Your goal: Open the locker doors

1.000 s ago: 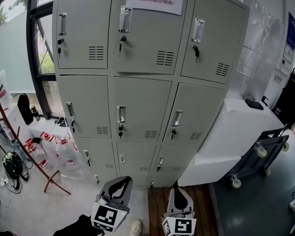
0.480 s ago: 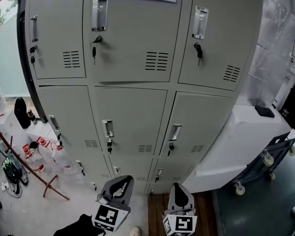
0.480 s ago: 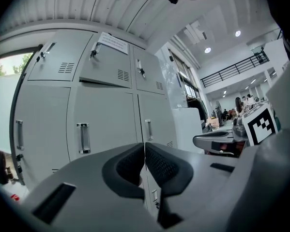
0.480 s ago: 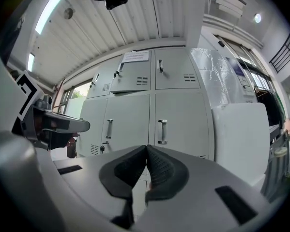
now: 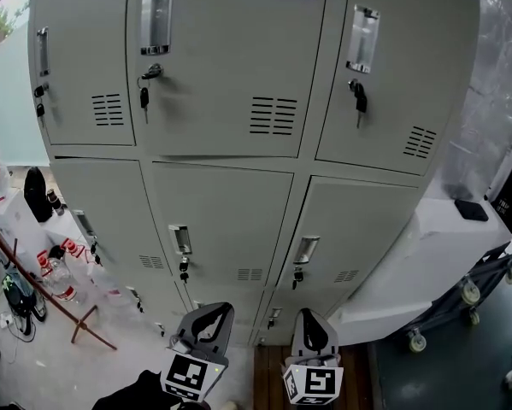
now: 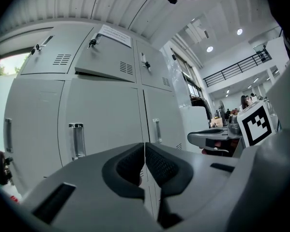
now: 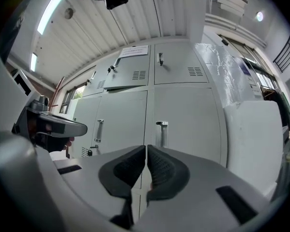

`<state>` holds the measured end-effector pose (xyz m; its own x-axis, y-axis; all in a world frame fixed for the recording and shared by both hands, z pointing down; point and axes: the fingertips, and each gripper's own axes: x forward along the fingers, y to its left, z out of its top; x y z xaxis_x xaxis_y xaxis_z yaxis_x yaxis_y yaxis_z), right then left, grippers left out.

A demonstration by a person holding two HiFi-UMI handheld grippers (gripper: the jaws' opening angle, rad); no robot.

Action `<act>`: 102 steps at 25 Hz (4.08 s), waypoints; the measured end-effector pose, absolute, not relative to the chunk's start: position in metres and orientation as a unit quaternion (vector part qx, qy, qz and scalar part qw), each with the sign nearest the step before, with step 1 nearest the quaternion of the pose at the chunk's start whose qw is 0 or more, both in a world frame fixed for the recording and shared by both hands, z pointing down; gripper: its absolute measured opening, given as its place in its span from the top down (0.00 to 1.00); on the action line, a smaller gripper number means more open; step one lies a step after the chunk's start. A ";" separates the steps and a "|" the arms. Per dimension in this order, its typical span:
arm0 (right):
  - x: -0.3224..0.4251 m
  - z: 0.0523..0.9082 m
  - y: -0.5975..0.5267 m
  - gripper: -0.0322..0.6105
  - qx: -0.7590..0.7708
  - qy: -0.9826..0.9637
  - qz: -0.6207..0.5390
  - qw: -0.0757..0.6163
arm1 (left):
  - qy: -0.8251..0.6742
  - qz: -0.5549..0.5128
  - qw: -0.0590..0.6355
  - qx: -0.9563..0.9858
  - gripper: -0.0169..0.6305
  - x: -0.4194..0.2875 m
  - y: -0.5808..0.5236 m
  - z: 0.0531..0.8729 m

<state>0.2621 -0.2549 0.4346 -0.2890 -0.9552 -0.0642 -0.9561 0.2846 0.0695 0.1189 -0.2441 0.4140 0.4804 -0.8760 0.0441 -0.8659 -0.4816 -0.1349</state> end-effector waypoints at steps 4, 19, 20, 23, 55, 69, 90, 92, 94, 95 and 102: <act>0.262 0.425 -0.278 0.86 -0.595 0.802 0.049 0.011 | 0.511 -0.032 0.064 -0.857 0.93 0.116 -0.259 0.407; 0.248 0.422 -0.381 0.62 -0.591 0.806 0.046 -0.016 | 0.508 -0.035 0.053 -0.859 0.93 0.101 -0.308 0.409; 0.247 0.423 -0.385 0.62 -0.591 0.805 0.046 -0.017 | 0.507 -0.036 0.054 -0.859 0.93 0.100 -0.311 0.410; 0.245 0.424 -0.395 0.62 -0.593 0.803 0.048 -0.019 | 0.504 -0.042 0.050 -0.861 0.93 0.099 -0.318 0.412; 0.266 0.426 -0.336 0.74 -0.611 0.790 0.039 -0.020 | 0.472 -0.004 0.073 -0.878 0.93 0.127 -0.285 0.402; 0.303 0.426 -0.271 0.73 -0.639 0.766 0.058 -0.036 | 0.429 -0.029 0.057 -0.901 0.93 0.171 -0.238 0.405; 0.374 0.430 -0.206 0.82 -0.704 0.708 0.052 -0.034 | 0.352 -0.029 0.056 -0.934 0.93 0.239 -0.209 0.413; 0.382 0.430 -0.202 0.82 -0.711 0.701 0.051 -0.035 | 0.344 -0.029 0.055 -0.937 0.93 0.245 -0.208 0.413; 0.390 0.430 -0.198 0.82 -0.718 0.693 0.051 -0.036 | 0.336 -0.029 0.054 -0.940 0.93 0.251 -0.207 0.414; 0.395 0.431 -0.196 0.83 -0.723 0.689 0.051 -0.036 | 0.333 -0.029 0.054 -0.941 0.93 0.253 -0.206 0.414; 0.429 0.431 -0.185 0.83 -0.753 0.656 0.047 -0.036 | 0.309 -0.027 0.051 -0.949 0.93 0.270 -0.207 0.416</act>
